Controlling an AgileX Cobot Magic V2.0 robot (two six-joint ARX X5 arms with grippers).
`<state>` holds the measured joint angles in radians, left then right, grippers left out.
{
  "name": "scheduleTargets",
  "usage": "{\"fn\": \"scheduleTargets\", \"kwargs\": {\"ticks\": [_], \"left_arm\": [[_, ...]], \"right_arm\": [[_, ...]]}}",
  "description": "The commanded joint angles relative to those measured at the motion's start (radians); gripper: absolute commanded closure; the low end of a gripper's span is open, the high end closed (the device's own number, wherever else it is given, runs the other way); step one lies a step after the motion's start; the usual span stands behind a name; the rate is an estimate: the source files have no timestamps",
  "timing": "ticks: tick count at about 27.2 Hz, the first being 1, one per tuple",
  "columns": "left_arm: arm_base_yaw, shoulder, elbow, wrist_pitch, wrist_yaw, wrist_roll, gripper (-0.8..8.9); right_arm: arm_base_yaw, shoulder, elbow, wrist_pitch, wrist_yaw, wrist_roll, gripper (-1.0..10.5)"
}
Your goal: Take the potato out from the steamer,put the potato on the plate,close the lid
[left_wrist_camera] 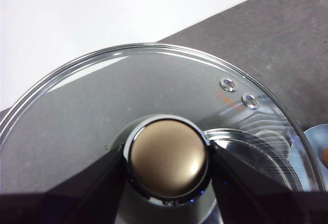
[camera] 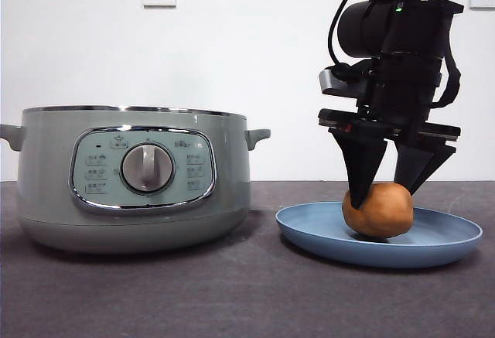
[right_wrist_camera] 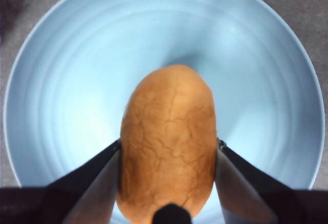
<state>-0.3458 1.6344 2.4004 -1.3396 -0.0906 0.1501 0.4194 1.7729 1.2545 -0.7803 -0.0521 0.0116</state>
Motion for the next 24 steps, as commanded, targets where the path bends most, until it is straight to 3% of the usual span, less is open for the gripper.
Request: {"fn": "scheduleTargets", "kwargs": {"ticks": [1,5,7,17,24], "left_arm": [[0.0,-0.013,0.01,-0.042,0.006,0.012,8.19],[0.0,-0.013,0.01,-0.042,0.024,0.012,8.19],[0.0,-0.013,0.01,-0.042,0.024,0.012,8.19],[0.001,-0.013,0.01,-0.042,0.111,0.039,8.19],[0.001,-0.013,-0.003,-0.041,0.185,0.081,8.2]], "right_arm": [[0.002,0.008,-0.009,0.002,-0.001,0.008,8.9],[0.001,0.008,-0.009,0.001,-0.001,0.008,5.7],[0.001,0.008,-0.009,0.001,-0.001,0.008,5.2],[0.002,-0.022,-0.008,-0.006,-0.001,0.022,5.2],[0.002,-0.198,-0.008,-0.012,-0.001,0.026,5.3]]}}
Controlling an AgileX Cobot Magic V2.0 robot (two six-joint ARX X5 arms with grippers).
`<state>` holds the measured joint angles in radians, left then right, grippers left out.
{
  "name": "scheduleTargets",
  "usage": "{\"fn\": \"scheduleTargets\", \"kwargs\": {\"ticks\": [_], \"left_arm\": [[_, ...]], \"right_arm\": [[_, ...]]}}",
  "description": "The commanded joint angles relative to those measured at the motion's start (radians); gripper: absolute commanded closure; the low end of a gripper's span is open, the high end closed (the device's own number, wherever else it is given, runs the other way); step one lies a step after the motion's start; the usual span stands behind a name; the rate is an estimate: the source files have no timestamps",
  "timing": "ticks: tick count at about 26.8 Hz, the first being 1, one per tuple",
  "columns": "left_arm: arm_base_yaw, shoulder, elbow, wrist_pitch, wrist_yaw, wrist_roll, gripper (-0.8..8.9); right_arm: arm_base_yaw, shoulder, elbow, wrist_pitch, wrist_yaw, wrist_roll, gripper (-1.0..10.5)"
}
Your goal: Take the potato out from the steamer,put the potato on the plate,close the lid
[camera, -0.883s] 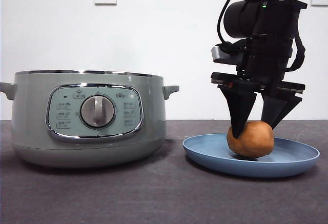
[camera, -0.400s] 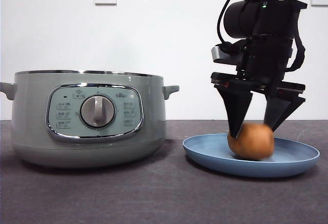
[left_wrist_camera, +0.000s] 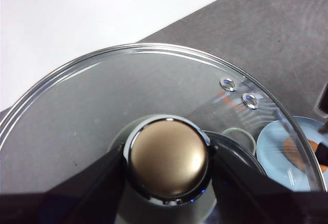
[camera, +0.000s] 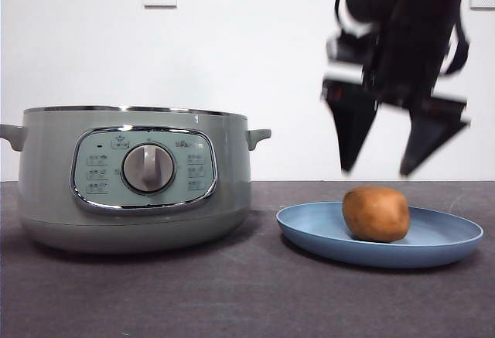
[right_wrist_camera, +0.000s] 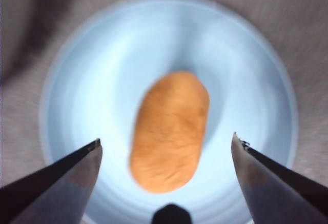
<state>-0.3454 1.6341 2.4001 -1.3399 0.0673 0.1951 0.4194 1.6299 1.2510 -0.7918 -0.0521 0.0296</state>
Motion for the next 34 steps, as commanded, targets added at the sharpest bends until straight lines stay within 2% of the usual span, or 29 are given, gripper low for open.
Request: {"fn": "scheduleTargets", "kwargs": {"ticks": [1,6,13,16,26,30,34], "left_arm": [[0.0,-0.013,-0.011,-0.037,0.043,0.043,8.2],[0.0,-0.013,-0.098,0.008,0.088,0.046,8.2],[0.0,-0.014,-0.315,0.155,0.18,0.057,8.2],[0.0,-0.015,-0.418,0.227,0.187,0.056,8.2],[0.0,-0.058,-0.829,0.546,0.232,0.04,8.2],[0.0,-0.06,-0.947,0.616,0.229,0.034,8.2],[0.002,-0.06,-0.976,0.577,0.166,0.034,8.2]], "right_arm": [[0.001,-0.086,-0.005,0.0,-0.001,0.008,5.3],[0.0,-0.26,-0.005,0.006,0.0,0.008,5.3],[-0.001,-0.448,-0.005,0.005,0.007,0.033,5.3],[-0.001,-0.498,-0.005,0.004,0.007,0.052,5.3],[-0.001,-0.549,-0.005,-0.013,0.008,0.075,5.4],[-0.001,-0.549,-0.005,-0.018,0.01,0.075,5.4],[-0.001,-0.549,-0.005,-0.018,0.01,0.076,5.4]]}}
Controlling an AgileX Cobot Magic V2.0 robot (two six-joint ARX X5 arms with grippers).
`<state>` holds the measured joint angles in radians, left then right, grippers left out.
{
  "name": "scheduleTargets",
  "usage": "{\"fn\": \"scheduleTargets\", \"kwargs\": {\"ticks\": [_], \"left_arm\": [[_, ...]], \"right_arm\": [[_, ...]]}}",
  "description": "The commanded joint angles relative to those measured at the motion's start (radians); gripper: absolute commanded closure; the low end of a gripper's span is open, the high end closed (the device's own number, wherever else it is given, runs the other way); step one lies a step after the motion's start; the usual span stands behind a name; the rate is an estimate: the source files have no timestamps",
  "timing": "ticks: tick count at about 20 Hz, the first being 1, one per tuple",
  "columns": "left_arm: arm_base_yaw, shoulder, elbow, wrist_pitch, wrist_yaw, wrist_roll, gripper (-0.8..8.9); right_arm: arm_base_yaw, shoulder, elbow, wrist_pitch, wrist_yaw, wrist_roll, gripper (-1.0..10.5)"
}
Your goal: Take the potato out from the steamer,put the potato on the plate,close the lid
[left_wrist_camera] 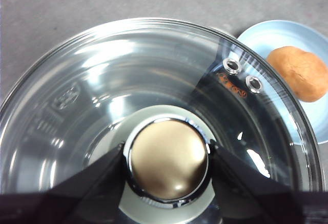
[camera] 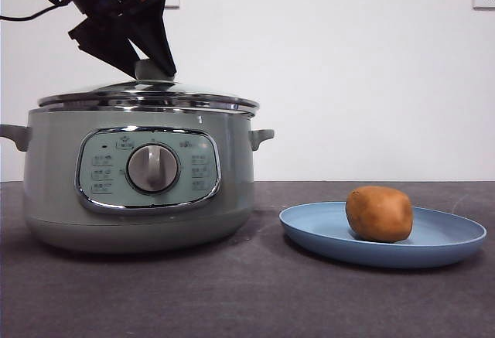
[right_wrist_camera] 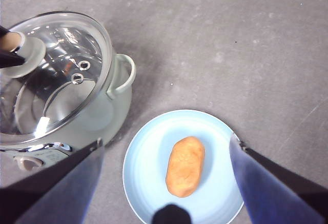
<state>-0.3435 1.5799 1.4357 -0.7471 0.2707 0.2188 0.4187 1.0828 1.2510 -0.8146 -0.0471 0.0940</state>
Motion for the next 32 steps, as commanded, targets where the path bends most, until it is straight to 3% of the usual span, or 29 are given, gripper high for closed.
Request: {"fn": "scheduleTargets", "kwargs": {"ticks": [1,7,12,15,18,25,26,28,29,32], "left_arm": [[0.005,-0.005,-0.012,-0.024,-0.062,0.009,8.2],[0.019,-0.005,-0.012,-0.024,-0.074,0.009,8.21],[0.016,-0.004,-0.012,0.014,0.064,-0.002,8.21],[0.01,-0.003,-0.012,0.033,0.055,-0.01,8.21],[0.011,-0.003,-0.012,-0.005,-0.032,-0.008,8.21],[0.009,-0.003,-0.012,-0.035,-0.025,-0.011,7.99],[0.01,-0.003,-0.012,-0.035,-0.028,-0.014,7.12],[0.01,-0.003,-0.012,-0.032,-0.035,-0.034,4.09],[0.01,-0.003,-0.012,-0.031,-0.034,-0.039,3.36],[0.01,-0.003,-0.008,-0.032,-0.035,-0.039,3.41]], "right_arm": [[0.0,-0.002,-0.005,0.005,0.005,0.011,5.4],[0.0,-0.002,-0.005,0.005,0.004,0.013,5.4],[0.0,-0.002,-0.005,0.006,0.002,0.013,5.4],[0.0,-0.002,-0.005,0.005,0.002,0.013,5.4],[0.0,-0.002,-0.005,0.004,0.001,0.014,5.4],[0.0,-0.003,-0.005,0.004,-0.003,0.014,5.4],[0.0,-0.003,-0.005,0.004,-0.003,0.014,5.4],[0.0,-0.003,-0.005,0.002,-0.005,0.014,5.4],[0.0,-0.003,-0.005,0.0,-0.005,0.014,5.4],[0.0,-0.003,-0.005,-0.005,-0.005,0.014,5.4]]}}
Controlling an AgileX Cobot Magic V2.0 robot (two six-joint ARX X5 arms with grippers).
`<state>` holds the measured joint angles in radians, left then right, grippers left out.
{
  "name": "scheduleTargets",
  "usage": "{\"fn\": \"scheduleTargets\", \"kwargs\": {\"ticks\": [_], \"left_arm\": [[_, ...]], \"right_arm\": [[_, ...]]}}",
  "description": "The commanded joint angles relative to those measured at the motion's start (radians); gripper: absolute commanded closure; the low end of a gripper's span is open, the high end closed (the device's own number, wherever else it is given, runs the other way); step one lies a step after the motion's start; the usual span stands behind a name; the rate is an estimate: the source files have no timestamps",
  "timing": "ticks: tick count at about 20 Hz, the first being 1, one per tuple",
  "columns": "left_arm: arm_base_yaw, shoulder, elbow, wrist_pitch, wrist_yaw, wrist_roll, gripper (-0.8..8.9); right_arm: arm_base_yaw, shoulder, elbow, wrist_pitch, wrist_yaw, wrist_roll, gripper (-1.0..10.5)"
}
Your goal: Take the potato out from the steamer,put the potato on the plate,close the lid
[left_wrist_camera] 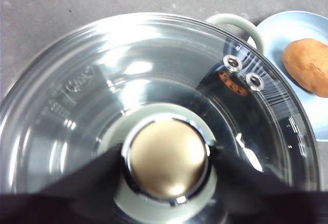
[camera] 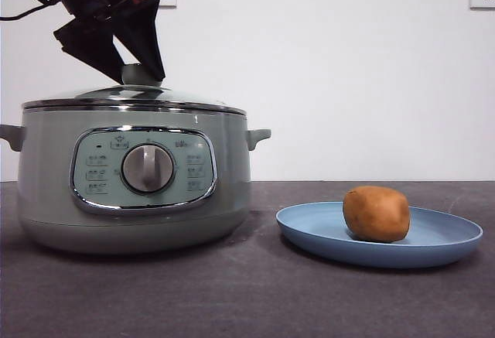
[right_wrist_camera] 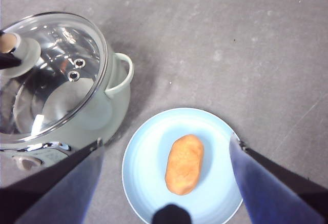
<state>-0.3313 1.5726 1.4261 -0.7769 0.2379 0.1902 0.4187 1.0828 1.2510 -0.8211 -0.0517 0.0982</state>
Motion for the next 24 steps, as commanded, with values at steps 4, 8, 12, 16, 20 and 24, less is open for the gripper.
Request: {"fn": "scheduleTargets", "kwargs": {"ticks": [4,8,12,16,20,24], "left_arm": [[-0.003,0.0,0.074,-0.063,-0.002,-0.01,3.41],[-0.003,0.0,0.307,-0.302,0.008,-0.01,3.42],[-0.004,0.0,0.582,-0.58,0.18,0.022,3.45],[-0.012,-0.031,0.698,-0.619,0.221,0.042,3.46],[-0.029,-0.032,0.706,-0.619,0.206,0.042,3.47],[-0.029,-0.032,0.706,-0.619,0.207,0.064,8.11]], "right_arm": [[0.0,-0.003,-0.005,0.002,-0.002,0.01,5.4],[0.0,-0.003,-0.005,0.004,-0.032,0.008,5.4],[0.0,-0.004,-0.005,0.001,-0.236,-0.009,5.4],[0.0,-0.004,-0.005,0.0,-0.463,-0.022,5.4],[0.0,-0.004,-0.005,0.002,-0.463,-0.029,5.4],[0.0,-0.004,-0.005,0.0,-0.438,-0.066,8.1]]}}
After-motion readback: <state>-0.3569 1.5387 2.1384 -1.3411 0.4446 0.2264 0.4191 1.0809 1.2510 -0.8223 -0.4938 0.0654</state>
